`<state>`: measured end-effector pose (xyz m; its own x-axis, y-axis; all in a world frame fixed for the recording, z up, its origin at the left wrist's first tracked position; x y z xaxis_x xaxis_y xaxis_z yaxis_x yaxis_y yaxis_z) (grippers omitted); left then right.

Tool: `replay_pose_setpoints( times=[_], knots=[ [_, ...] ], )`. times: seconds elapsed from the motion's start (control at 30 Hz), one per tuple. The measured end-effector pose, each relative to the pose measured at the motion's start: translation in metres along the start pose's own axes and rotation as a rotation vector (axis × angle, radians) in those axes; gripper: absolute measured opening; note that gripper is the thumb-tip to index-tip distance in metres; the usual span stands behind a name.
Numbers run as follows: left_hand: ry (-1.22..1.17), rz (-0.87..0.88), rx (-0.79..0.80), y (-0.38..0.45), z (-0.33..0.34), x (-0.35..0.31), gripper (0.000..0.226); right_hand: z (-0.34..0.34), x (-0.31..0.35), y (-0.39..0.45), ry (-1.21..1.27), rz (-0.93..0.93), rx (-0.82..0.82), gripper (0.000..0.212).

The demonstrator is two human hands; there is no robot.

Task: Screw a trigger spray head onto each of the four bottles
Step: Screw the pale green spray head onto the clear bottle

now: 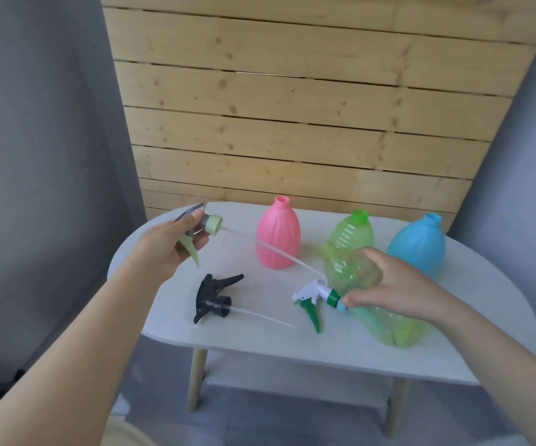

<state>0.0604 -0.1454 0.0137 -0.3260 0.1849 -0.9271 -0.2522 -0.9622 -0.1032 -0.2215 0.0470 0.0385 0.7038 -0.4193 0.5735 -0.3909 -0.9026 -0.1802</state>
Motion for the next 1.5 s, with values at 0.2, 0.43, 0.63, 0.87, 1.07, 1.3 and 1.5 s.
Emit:
replay_pose_setpoints(
  times=[0.2, 0.43, 0.63, 0.87, 1.07, 1.3, 1.5],
  knots=[
    [-0.071, 0.029, -0.001, 0.0, 0.002, -0.003, 0.018, -0.017, -0.02, 0.0, -0.095, 0.016, -0.039, 0.078],
    [-0.098, 0.052, 0.037, 0.0, 0.012, 0.0, 0.022, -0.027, -0.029, 0.0, -0.185, -0.002, -0.106, 0.085],
    [-0.083, 0.059, 0.046, -0.001, 0.018, 0.0, 0.032, -0.017, -0.022, -0.002, -0.22, -0.05, -0.097, 0.085],
    [-0.022, 0.069, 0.09, -0.003, 0.025, 0.003, 0.032, -0.013, -0.021, -0.002, -0.212, -0.051, -0.094, 0.085],
    [0.004, 0.046, 0.185, -0.014, 0.05, 0.014, 0.017, -0.006, -0.016, 0.0, -0.224, -0.053, -0.102, 0.085],
    [0.049, 0.011, 0.32, -0.041, 0.096, 0.039, 0.028, -0.002, -0.002, 0.005, -0.235, -0.075, -0.122, 0.087],
    [0.119, 0.033, 0.362, -0.051, 0.12, 0.051, 0.027, 0.002, 0.013, 0.005, -0.296, -0.142, -0.168, 0.077]
  ],
)
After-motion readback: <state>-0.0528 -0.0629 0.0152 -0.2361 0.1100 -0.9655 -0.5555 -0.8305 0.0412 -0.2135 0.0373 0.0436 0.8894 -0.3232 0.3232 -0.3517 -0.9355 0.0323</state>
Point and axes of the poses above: each hand's wrist, its own y-axis towards the middle knuckle, its own z-axis out of the palm, x = y × z, the point moved 9 cm from there along y, towards the middle knuckle, and after that the axes turned 7 degrees about z, right-handed, at the moved point
